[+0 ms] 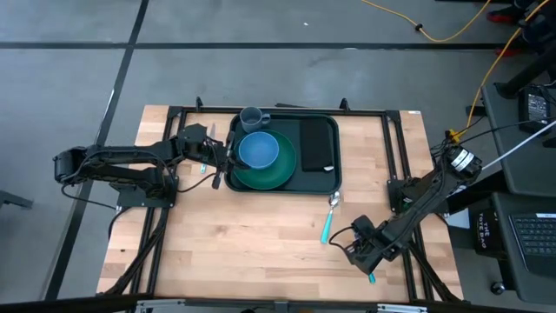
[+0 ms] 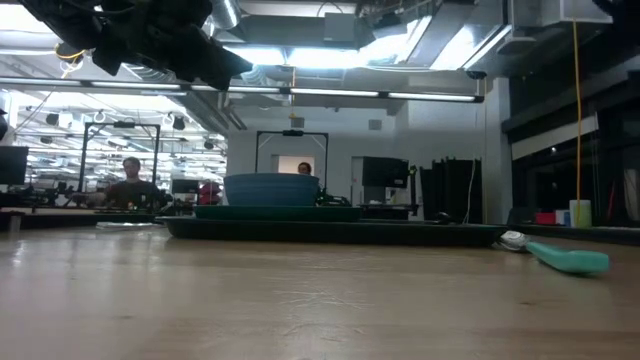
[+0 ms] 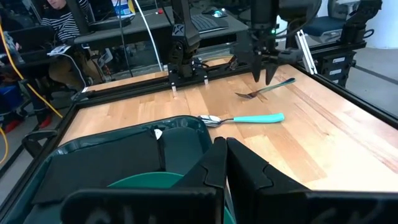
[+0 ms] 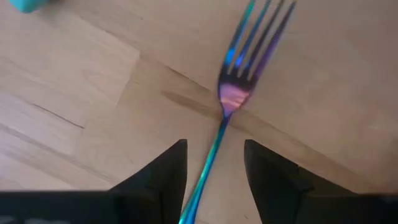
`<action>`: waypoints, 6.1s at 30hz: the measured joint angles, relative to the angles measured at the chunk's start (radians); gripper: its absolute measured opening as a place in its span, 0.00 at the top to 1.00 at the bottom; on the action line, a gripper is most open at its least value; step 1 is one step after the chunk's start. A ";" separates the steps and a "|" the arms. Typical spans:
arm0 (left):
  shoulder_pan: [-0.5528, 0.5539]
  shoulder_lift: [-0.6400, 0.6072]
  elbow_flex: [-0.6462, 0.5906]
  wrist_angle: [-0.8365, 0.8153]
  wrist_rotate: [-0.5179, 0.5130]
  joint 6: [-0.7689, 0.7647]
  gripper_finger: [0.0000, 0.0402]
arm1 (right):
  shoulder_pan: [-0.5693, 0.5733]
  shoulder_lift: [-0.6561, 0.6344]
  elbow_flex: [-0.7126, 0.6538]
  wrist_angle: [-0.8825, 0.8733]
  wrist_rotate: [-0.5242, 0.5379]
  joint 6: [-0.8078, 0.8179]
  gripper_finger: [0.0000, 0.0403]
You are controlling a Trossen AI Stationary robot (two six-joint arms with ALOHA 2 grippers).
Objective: Set up tray
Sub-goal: Put the blue fork on the black table napkin on the black tray
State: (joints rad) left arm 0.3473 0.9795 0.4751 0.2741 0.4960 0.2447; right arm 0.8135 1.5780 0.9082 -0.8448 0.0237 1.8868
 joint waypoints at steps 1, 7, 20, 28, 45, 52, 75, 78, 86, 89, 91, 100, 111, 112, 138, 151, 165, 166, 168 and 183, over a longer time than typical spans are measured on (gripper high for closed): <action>0.000 0.000 0.000 0.000 0.000 0.000 0.99 | 0.000 0.000 -0.010 0.019 0.000 0.000 0.60; 0.000 0.000 0.000 0.000 0.000 0.000 0.99 | 0.000 0.000 -0.054 0.057 0.000 0.046 0.62; 0.000 0.000 0.000 0.000 0.000 0.001 0.99 | 0.000 0.000 -0.068 0.076 -0.001 0.046 0.62; 0.000 0.000 0.000 -0.001 0.000 0.002 0.99 | 0.000 0.069 -0.065 0.079 -0.084 0.046 0.62; 0.000 0.000 0.000 -0.002 0.000 0.003 0.99 | -0.001 0.083 -0.065 0.094 -0.060 0.103 0.68; 0.000 0.000 0.000 -0.002 0.000 0.003 0.99 | -0.002 0.084 -0.065 0.099 -0.051 0.107 0.82; 0.000 0.000 0.000 -0.013 0.000 0.003 0.99 | -0.001 0.069 -0.068 0.095 -0.019 0.103 0.96; 0.000 0.000 0.000 -0.013 -0.001 0.003 0.99 | -0.001 0.058 -0.070 0.094 0.019 0.102 0.96; 0.005 0.000 0.000 -0.015 -0.001 0.002 0.99 | -0.008 -0.001 -0.071 0.091 0.160 0.094 0.96; 0.026 0.000 0.000 -0.015 0.000 0.002 0.99 | -0.023 -0.029 -0.071 0.090 0.167 0.068 0.96; 0.050 0.000 0.000 -0.015 0.000 0.002 0.99 | -0.035 -0.047 -0.071 0.089 0.183 0.041 0.96; 0.199 0.000 0.000 -0.016 0.121 -0.026 0.99 | -0.114 -0.110 -0.069 0.089 0.272 -0.153 0.96; 0.363 0.000 -0.027 -0.005 0.177 -0.017 0.99 | -0.216 -0.284 -0.067 0.077 0.435 -0.494 0.96; 0.375 0.000 -0.035 -0.007 0.177 -0.015 0.99 | -0.230 -0.307 -0.067 0.067 0.445 -0.531 0.96; 0.505 0.000 -0.129 0.193 0.252 -0.106 0.99 | -0.640 -0.429 -0.066 0.286 0.444 -1.241 0.96; 0.525 0.000 -0.129 0.194 0.223 -0.127 0.99 | -0.805 -0.419 -0.066 0.390 0.313 -1.313 0.96; 0.525 0.000 -0.129 0.194 0.223 -0.093 0.99 | -0.836 -0.377 0.072 0.360 0.296 -1.260 0.96; 0.525 0.000 -0.129 0.194 0.223 -0.093 0.99 | -0.839 -0.358 0.097 0.337 0.296 -1.253 0.96; 0.525 0.000 -0.129 0.194 0.223 -0.093 0.99 | -0.847 -0.311 0.151 0.266 0.296 -1.203 0.96; 0.525 0.000 -0.129 0.194 0.230 -0.093 0.99 | -1.046 0.018 0.552 -0.127 0.278 -0.895 0.96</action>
State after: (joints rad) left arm 0.8725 0.9794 0.3458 0.4681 0.7265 0.1519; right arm -0.2324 1.5960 1.4605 -0.9718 0.3019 0.9917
